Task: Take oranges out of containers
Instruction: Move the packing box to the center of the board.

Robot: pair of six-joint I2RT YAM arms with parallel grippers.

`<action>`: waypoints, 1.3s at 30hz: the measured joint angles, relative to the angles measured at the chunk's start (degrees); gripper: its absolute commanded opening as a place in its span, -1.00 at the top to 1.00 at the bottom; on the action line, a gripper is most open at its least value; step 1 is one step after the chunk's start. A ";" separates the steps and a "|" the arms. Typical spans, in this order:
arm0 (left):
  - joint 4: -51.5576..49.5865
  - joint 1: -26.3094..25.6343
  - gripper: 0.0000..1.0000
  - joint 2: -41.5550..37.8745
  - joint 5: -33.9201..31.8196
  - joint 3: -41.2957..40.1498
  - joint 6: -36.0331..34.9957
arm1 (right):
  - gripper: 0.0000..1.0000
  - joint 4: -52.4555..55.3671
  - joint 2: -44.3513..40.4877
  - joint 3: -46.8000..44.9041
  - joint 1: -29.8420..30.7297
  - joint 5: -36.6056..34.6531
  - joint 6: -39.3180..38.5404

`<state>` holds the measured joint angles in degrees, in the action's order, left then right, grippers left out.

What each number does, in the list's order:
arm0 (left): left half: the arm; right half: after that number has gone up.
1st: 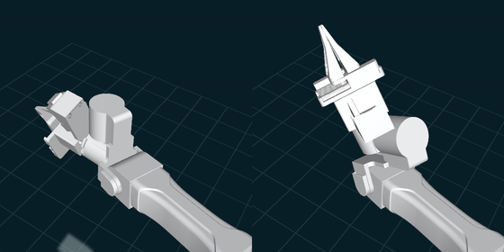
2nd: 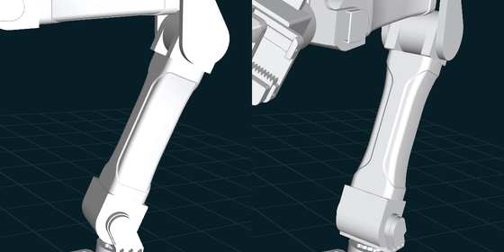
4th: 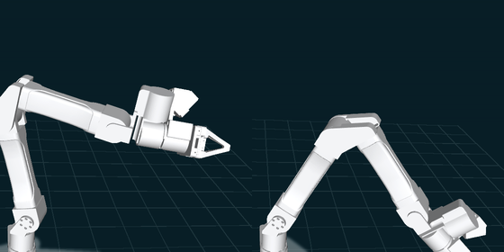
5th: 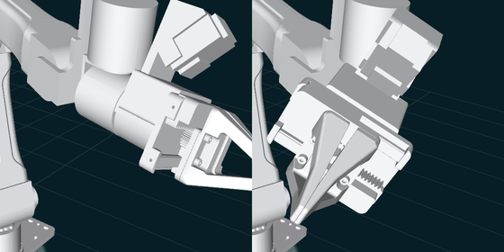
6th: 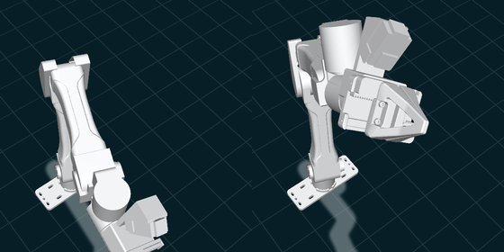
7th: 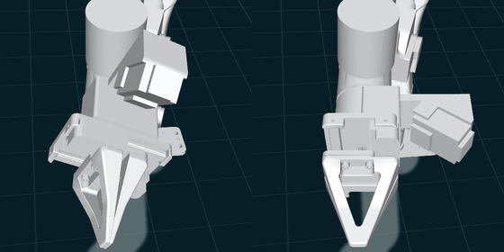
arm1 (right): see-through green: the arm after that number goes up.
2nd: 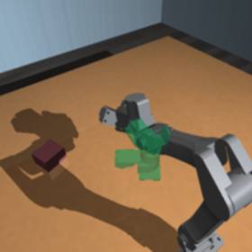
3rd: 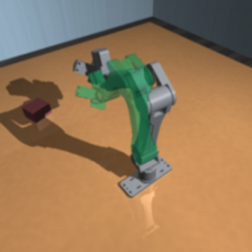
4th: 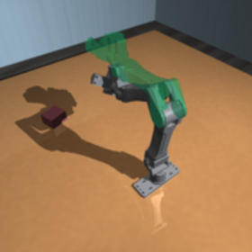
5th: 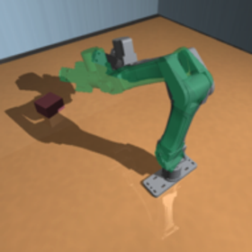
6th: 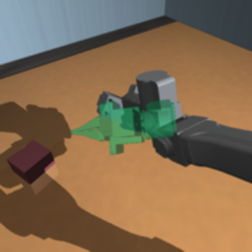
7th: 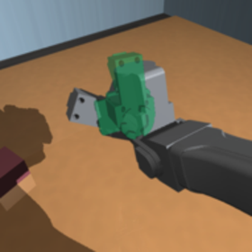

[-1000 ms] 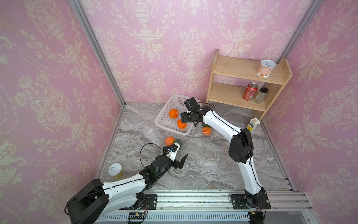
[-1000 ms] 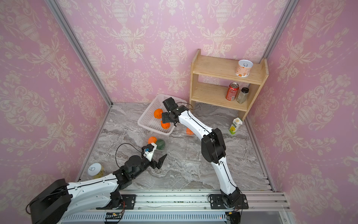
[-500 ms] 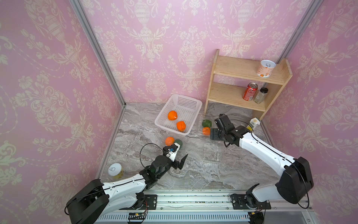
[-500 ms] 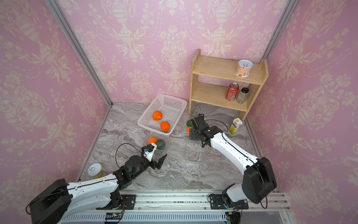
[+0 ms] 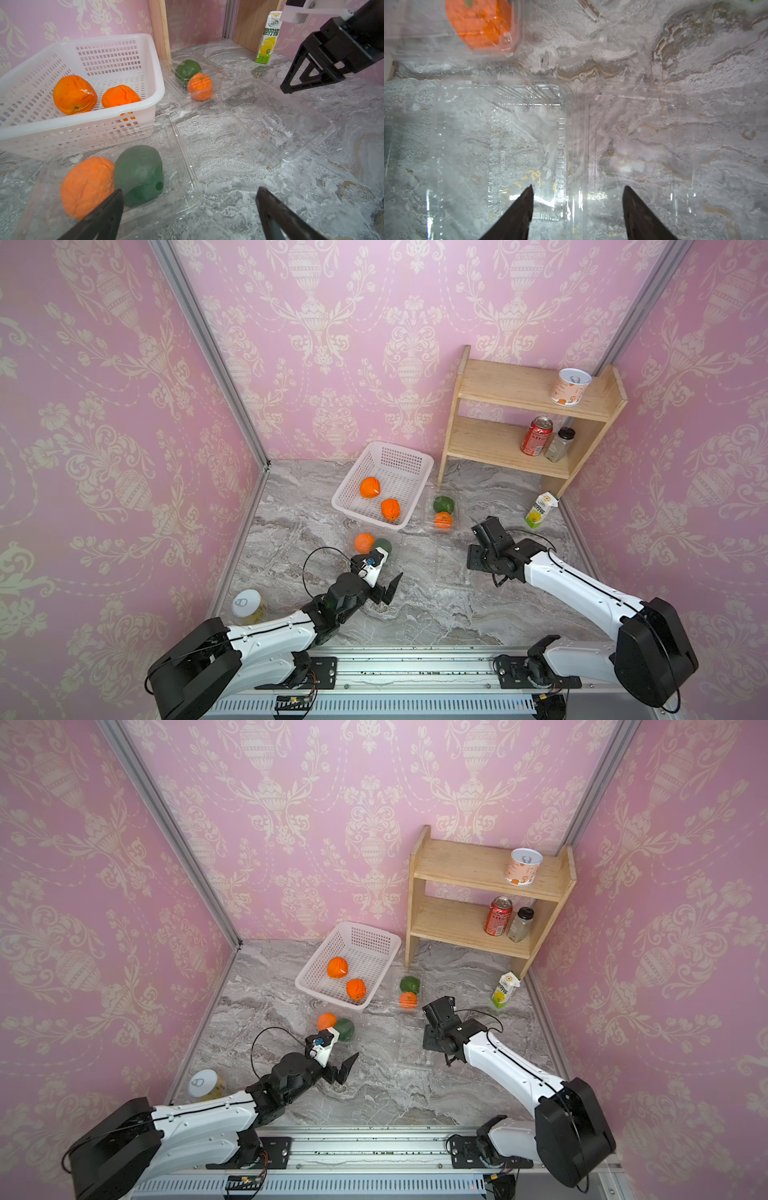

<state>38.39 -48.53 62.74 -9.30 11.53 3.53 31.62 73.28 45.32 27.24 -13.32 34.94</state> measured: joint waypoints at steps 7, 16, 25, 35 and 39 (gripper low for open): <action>0.57 0.00 -0.99 2.03 0.13 0.35 0.39 | 0.01 -1.62 0.22 -1.05 -0.02 1.53 1.38; 0.68 0.00 -0.99 2.62 0.55 0.94 0.42 | 0.41 -2.19 5.22 -1.03 -1.14 1.40 1.55; 0.76 0.00 -0.99 3.80 0.61 1.09 0.46 | 0.77 -3.37 8.24 -0.11 -2.54 1.07 1.66; 0.76 0.00 -0.99 3.80 0.61 1.09 0.72 | 0.73 -0.61 4.13 -0.07 -9.94 -1.09 1.11; 0.76 0.00 -0.99 3.80 0.63 1.09 0.94 | 0.71 0.87 -0.59 -1.46 -15.89 -1.38 -0.04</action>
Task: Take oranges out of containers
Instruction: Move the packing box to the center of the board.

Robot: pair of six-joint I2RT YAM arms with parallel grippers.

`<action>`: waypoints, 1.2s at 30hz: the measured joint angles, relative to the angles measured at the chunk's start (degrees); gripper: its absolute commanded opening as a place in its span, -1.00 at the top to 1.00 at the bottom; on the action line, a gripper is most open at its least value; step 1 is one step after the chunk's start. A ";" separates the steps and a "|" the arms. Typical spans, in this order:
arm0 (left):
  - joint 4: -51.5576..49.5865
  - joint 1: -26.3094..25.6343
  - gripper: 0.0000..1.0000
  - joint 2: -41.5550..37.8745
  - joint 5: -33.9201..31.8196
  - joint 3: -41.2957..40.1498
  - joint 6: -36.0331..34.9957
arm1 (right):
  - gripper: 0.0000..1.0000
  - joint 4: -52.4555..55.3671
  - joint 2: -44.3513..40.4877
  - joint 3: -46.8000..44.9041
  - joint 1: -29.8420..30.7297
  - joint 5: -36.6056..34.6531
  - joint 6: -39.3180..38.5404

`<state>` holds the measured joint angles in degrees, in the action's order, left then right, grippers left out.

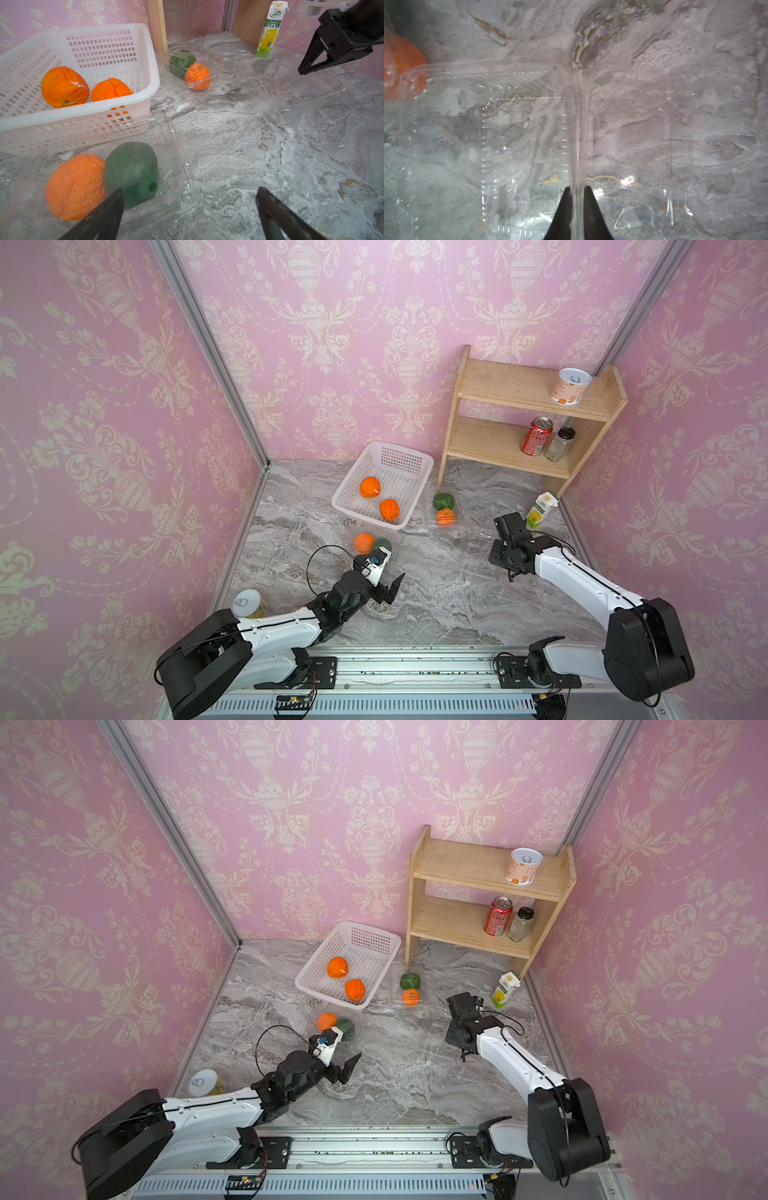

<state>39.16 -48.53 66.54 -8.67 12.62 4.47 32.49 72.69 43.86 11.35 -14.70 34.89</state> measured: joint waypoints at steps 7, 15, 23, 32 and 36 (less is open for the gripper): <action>0.00 0.00 -0.99 0.00 0.04 0.00 0.57 | 0.70 1.92 -3.32 -1.44 -9.79 1.55 -4.44; -0.07 0.00 -0.99 0.00 0.44 0.07 0.79 | -0.20 2.25 2.40 1.27 -16.17 5.01 -8.48; 0.13 0.00 -0.99 0.96 1.60 0.76 0.96 | -0.63 0.76 -1.27 1.73 -16.22 9.20 -11.39; 0.94 0.00 -0.99 1.70 8.46 1.57 3.19 | -0.69 1.31 -16.17 -0.26 -14.51 13.55 -12.50; -1.95 0.00 -0.98 2.71 7.63 5.77 3.98 | -0.70 1.07 -17.38 -0.11 -13.05 16.74 -12.39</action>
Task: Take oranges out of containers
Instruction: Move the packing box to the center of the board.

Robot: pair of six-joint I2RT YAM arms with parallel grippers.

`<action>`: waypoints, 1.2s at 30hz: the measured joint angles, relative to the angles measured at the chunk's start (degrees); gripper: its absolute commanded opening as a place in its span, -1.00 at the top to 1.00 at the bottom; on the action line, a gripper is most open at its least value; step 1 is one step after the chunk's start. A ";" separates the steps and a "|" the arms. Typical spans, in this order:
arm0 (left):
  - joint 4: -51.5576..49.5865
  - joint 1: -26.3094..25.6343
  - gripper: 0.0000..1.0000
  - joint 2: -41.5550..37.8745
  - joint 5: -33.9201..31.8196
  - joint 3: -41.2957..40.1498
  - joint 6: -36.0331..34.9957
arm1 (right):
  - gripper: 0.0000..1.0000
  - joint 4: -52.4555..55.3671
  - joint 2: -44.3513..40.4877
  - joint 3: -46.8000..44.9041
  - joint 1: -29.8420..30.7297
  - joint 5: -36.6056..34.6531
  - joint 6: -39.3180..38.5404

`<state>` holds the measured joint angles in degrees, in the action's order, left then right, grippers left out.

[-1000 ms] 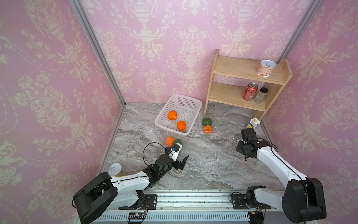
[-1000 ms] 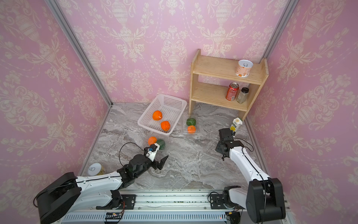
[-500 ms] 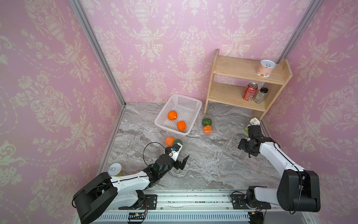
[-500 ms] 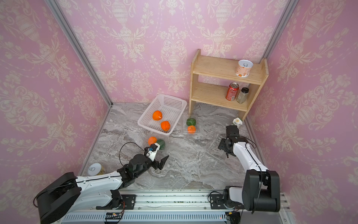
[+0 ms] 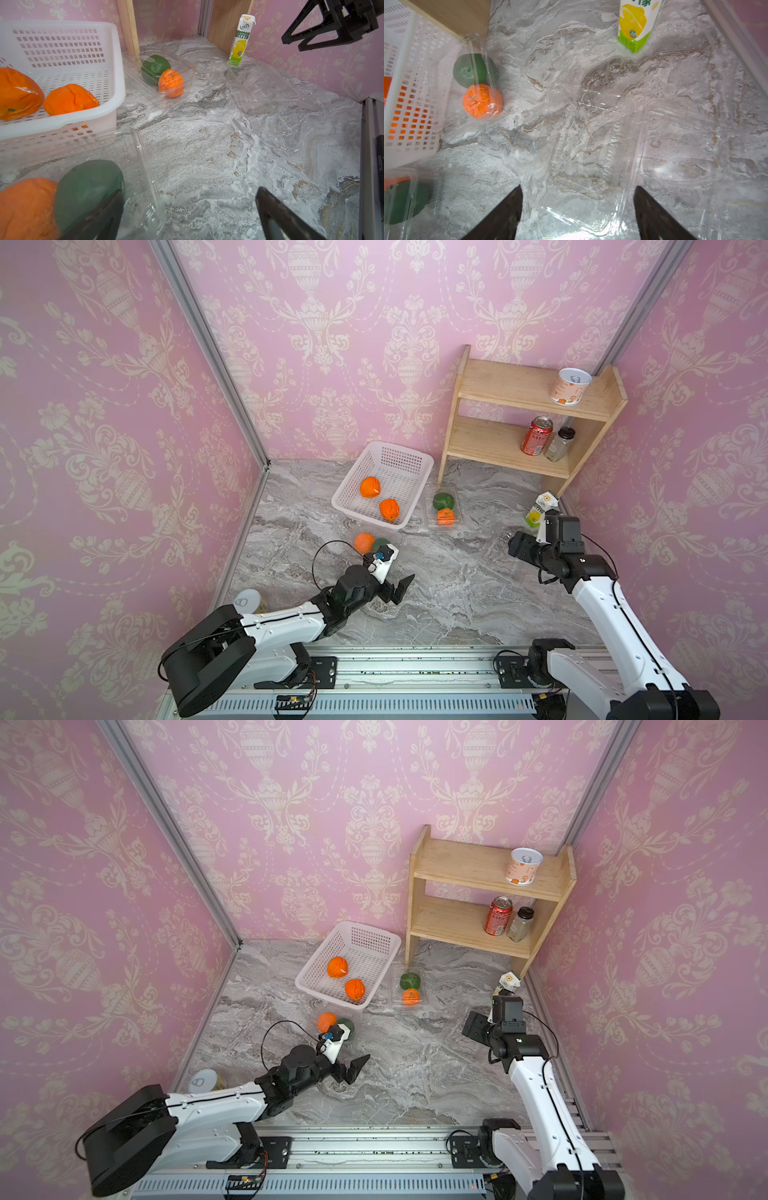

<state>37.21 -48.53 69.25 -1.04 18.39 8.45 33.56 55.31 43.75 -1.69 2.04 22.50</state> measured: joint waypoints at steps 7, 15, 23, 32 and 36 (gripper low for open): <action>-5.97 0.00 -0.99 8.70 -3.48 11.85 5.86 | -0.68 -5.53 7.48 4.26 2.82 8.26 1.70; -19.89 0.00 -0.79 20.63 -8.26 32.13 9.22 | -0.52 -13.57 24.00 11.10 4.52 13.62 2.75; -33.97 0.11 -0.54 32.85 -11.43 48.89 12.28 | -0.51 -16.85 35.36 16.09 4.66 17.25 2.91; -44.39 1.99 -0.27 41.62 -11.02 62.38 14.86 | -0.41 -18.58 45.03 21.88 4.74 19.28 2.10; -46.75 3.56 -0.26 43.58 -9.75 65.72 16.24 | -0.40 -19.61 48.09 24.20 4.74 21.27 2.16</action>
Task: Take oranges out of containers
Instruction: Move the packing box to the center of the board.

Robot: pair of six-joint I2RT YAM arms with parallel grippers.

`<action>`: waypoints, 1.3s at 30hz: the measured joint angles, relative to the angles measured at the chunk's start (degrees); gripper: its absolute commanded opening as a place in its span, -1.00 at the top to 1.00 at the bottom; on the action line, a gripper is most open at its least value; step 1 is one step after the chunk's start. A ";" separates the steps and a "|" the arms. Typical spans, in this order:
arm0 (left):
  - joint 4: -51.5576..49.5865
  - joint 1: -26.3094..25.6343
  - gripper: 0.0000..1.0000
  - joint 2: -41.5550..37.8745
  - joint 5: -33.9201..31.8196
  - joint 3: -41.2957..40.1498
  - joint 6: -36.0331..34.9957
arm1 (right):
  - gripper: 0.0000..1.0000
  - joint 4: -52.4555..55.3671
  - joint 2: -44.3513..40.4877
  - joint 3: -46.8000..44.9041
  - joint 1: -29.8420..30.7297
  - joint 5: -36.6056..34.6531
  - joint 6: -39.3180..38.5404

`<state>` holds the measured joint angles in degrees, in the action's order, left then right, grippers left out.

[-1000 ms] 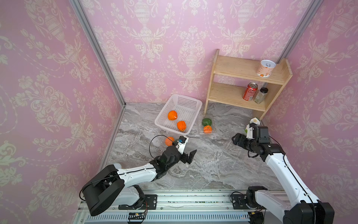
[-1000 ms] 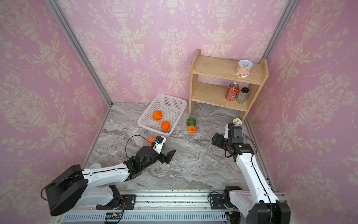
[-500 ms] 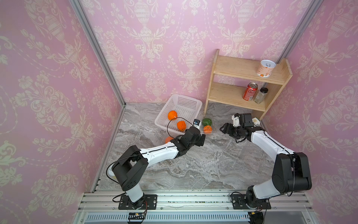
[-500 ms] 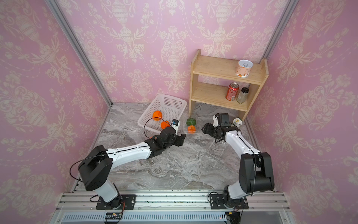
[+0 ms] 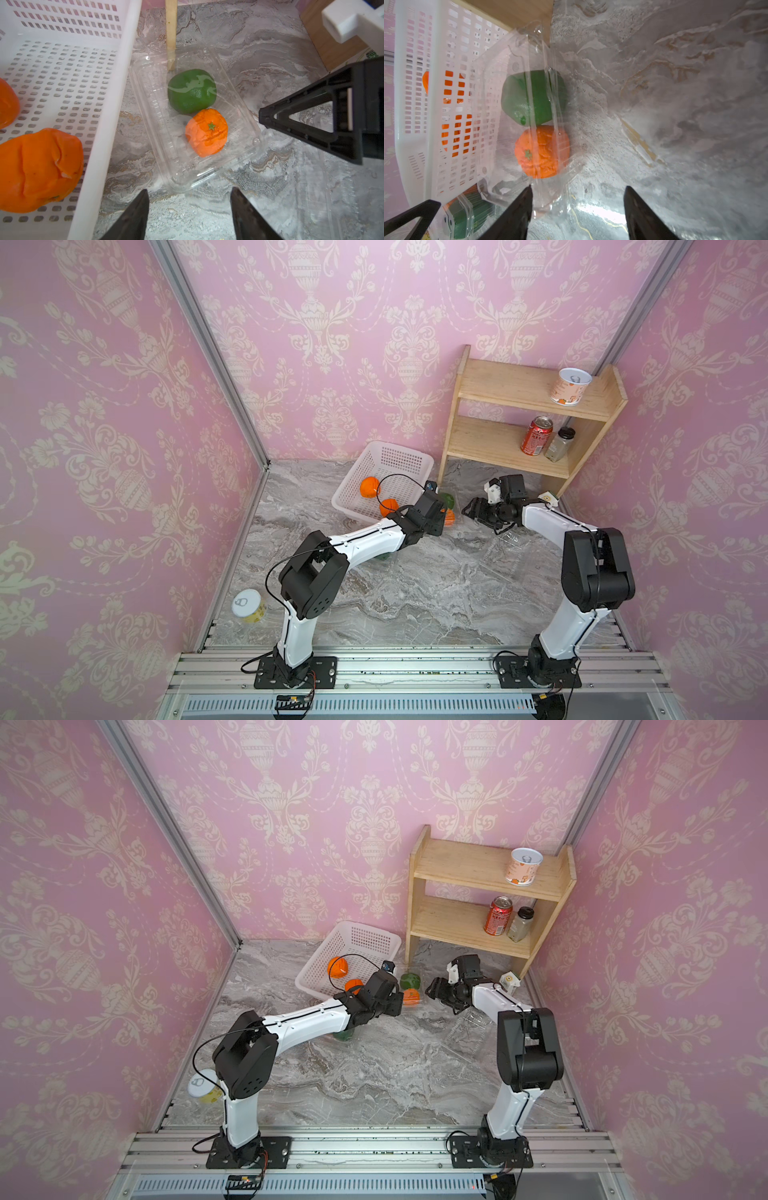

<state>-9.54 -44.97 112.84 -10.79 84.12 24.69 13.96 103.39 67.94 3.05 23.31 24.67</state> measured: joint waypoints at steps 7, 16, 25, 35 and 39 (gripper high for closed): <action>-3.45 2.14 -0.23 4.55 1.73 5.03 0.76 | -0.30 -2.78 1.27 3.04 0.00 2.75 1.01; -5.62 3.04 -0.31 8.22 3.13 9.60 0.72 | -0.15 -4.17 4.59 4.74 0.11 4.31 1.46; -6.32 4.33 -0.37 11.47 3.43 11.98 0.42 | -0.13 -4.20 5.95 6.54 1.42 3.69 1.07; -6.43 4.74 -0.21 11.63 3.45 12.39 -0.22 | 0.05 -2.71 8.28 9.75 3.06 1.73 0.35; -6.29 4.74 -0.06 12.00 4.26 12.83 -0.35 | 0.11 -2.49 8.79 9.86 3.17 1.62 0.33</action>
<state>-15.84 -40.23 124.84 -6.52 96.95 24.34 11.46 112.18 77.80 6.22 24.93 24.99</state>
